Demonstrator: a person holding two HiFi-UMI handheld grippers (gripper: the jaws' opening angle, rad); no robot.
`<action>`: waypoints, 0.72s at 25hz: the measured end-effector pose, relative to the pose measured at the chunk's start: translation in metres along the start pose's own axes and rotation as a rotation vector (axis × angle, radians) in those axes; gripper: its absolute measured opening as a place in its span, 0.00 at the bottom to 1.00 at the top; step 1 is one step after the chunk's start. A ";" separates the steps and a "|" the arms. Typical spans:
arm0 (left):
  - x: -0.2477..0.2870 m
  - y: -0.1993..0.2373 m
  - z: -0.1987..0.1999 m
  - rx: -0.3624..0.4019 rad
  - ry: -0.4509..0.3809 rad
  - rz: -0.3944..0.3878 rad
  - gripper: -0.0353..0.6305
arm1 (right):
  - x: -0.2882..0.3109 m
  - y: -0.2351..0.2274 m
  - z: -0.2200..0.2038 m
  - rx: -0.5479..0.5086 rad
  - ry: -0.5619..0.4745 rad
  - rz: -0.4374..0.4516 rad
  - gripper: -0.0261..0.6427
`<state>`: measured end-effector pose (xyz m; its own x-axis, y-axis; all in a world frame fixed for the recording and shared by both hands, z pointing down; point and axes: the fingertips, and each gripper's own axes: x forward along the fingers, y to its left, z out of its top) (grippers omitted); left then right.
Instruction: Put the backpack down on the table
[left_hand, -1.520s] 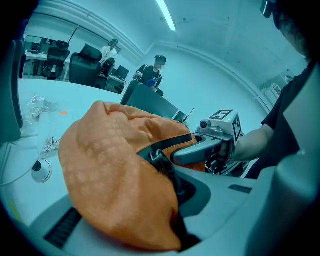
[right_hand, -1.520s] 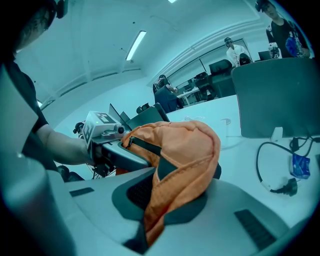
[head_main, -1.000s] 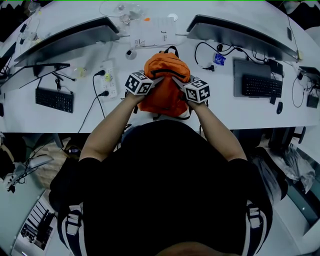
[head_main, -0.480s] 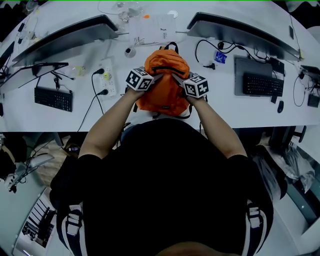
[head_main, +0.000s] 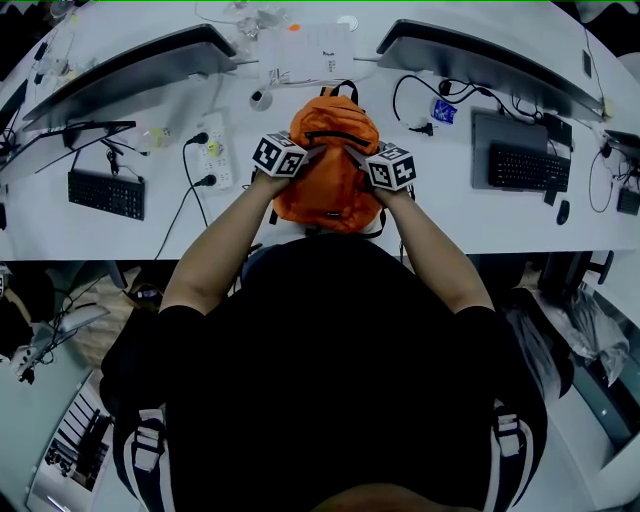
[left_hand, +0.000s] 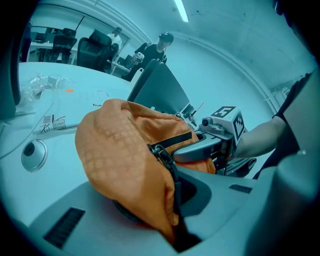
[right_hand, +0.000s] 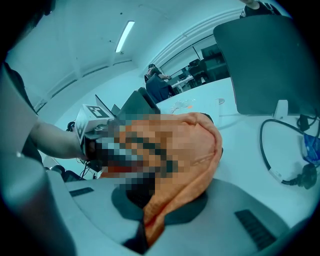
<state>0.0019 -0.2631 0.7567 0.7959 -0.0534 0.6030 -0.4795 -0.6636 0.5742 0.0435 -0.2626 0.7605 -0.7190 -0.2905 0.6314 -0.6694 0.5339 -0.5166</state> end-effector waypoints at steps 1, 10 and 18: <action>0.000 0.000 -0.001 -0.004 0.001 0.000 0.12 | 0.001 0.000 -0.001 0.001 0.002 0.001 0.09; 0.002 0.002 -0.008 -0.030 0.022 -0.005 0.12 | 0.005 0.001 -0.006 -0.009 0.037 0.012 0.09; 0.001 -0.001 -0.011 -0.054 0.013 -0.038 0.12 | 0.004 0.005 -0.010 -0.011 0.053 0.019 0.09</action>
<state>-0.0009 -0.2538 0.7629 0.8093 -0.0189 0.5872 -0.4684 -0.6239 0.6255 0.0391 -0.2534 0.7668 -0.7206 -0.2373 0.6515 -0.6530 0.5481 -0.5227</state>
